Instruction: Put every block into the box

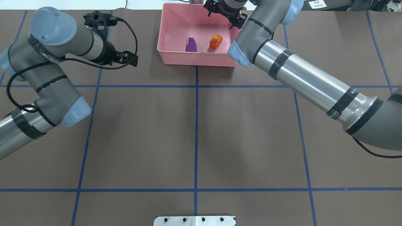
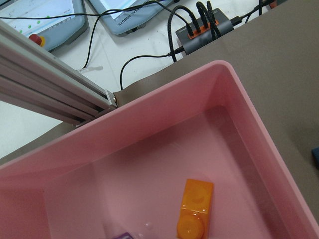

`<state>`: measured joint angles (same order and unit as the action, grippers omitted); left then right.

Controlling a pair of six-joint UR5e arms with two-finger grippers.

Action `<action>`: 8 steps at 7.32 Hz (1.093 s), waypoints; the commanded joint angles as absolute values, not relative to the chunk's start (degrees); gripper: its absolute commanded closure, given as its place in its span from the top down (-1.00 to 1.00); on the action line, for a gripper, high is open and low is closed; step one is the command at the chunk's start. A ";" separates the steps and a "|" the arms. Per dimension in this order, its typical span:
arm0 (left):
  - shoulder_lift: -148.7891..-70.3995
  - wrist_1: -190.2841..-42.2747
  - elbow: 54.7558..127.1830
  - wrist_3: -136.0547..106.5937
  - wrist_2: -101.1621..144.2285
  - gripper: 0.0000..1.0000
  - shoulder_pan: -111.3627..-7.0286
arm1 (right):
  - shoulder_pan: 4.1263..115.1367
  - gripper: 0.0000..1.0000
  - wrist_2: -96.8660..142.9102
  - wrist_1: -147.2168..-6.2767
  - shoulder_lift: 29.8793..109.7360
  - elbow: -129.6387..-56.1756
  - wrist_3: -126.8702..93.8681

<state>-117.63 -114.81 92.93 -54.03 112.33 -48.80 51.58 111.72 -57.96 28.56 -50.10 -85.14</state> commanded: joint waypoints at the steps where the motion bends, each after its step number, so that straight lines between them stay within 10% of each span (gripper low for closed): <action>1: -108.67 -114.87 100.17 -53.17 116.00 0.96 -50.88 | 55.44 0.99 117.04 -58.18 29.87 -50.80 -82.82; 8: -99.32 -114.79 110.56 -53.26 116.54 0.97 -50.80 | 54.50 0.95 109.69 -57.13 40.61 -48.34 -69.78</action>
